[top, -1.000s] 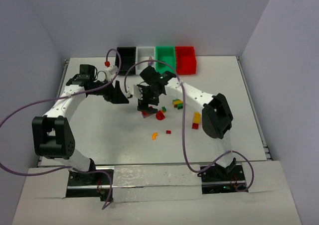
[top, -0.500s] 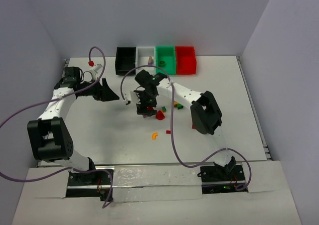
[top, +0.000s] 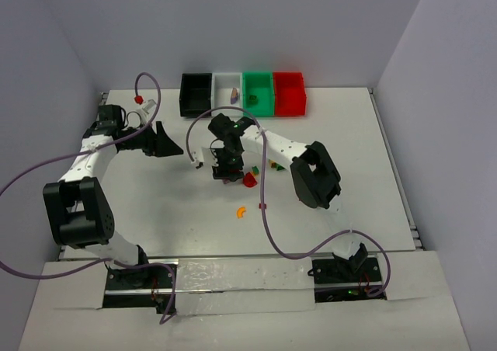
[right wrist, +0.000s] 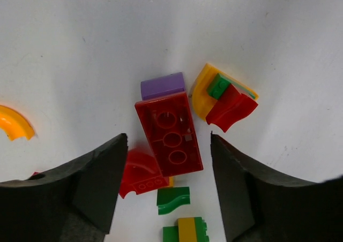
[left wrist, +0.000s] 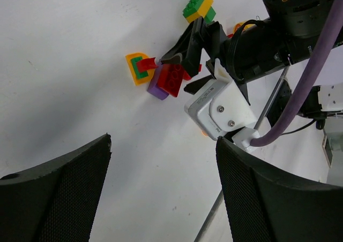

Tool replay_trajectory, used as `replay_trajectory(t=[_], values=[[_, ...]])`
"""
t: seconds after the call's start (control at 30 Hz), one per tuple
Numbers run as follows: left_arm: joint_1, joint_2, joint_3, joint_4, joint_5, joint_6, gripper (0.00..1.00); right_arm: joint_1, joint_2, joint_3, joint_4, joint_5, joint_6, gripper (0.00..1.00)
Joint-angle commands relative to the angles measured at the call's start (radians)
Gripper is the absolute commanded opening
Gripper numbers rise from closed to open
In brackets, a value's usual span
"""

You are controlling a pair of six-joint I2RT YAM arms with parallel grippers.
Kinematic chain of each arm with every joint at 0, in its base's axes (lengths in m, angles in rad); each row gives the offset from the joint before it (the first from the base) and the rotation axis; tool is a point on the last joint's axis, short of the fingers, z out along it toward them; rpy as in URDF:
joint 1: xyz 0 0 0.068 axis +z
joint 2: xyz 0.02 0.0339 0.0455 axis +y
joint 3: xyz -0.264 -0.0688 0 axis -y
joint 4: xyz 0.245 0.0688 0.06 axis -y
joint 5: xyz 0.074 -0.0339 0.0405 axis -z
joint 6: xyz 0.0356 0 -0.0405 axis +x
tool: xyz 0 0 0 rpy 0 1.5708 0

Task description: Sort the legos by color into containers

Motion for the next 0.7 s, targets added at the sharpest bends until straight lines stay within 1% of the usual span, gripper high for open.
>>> replay_trajectory(t=[0.0, 0.07, 0.27, 0.3, 0.37, 0.4, 0.43, 0.5, 0.53, 0.57, 0.6, 0.63, 0.67], values=[[0.008, 0.01, 0.032, 0.031, 0.028, 0.018, 0.84, 0.011, 0.024, 0.024, 0.03, 0.025, -0.023, 0.66], [0.008, 0.014, 0.033, 0.031, 0.025, 0.018, 0.84, 0.011, 0.027, 0.019, 0.034, 0.033, -0.028, 0.61], [0.008, 0.026, 0.046, 0.028, 0.025, 0.019, 0.84, 0.01, 0.033, 0.01, 0.044, 0.042, -0.032, 0.59], [0.008, 0.028, 0.047, 0.025, 0.025, 0.021, 0.83, 0.011, 0.035, 0.01, 0.045, 0.042, -0.03, 0.56], [0.009, 0.03, 0.05, 0.024, 0.024, 0.02, 0.83, 0.011, 0.035, 0.01, 0.047, 0.045, -0.03, 0.55], [0.008, 0.028, 0.05, 0.024, 0.024, 0.02, 0.83, 0.011, 0.035, 0.01, 0.048, 0.046, -0.03, 0.52], [0.008, 0.028, 0.05, 0.027, 0.022, 0.017, 0.82, 0.011, 0.035, 0.012, 0.048, 0.046, -0.027, 0.43], [0.008, 0.024, 0.05, 0.031, 0.019, 0.014, 0.81, 0.013, 0.035, 0.018, 0.038, 0.043, -0.024, 0.36], [0.008, 0.024, 0.048, 0.036, 0.018, 0.008, 0.8, 0.013, 0.032, 0.027, 0.024, 0.042, -0.018, 0.27], [0.009, 0.018, 0.045, 0.04, 0.016, 0.002, 0.8, 0.013, 0.029, 0.03, 0.017, 0.039, -0.014, 0.23], [0.011, 0.015, 0.038, 0.053, 0.016, -0.009, 0.79, 0.013, 0.021, 0.028, 0.007, 0.036, -0.01, 0.13], [0.01, 0.012, 0.032, 0.065, 0.016, -0.017, 0.78, 0.013, 0.011, 0.023, 0.002, 0.035, -0.005, 0.06], [0.009, 0.008, 0.026, 0.077, 0.02, -0.026, 0.78, 0.01, -0.015, 0.015, -0.001, 0.034, 0.006, 0.03]])
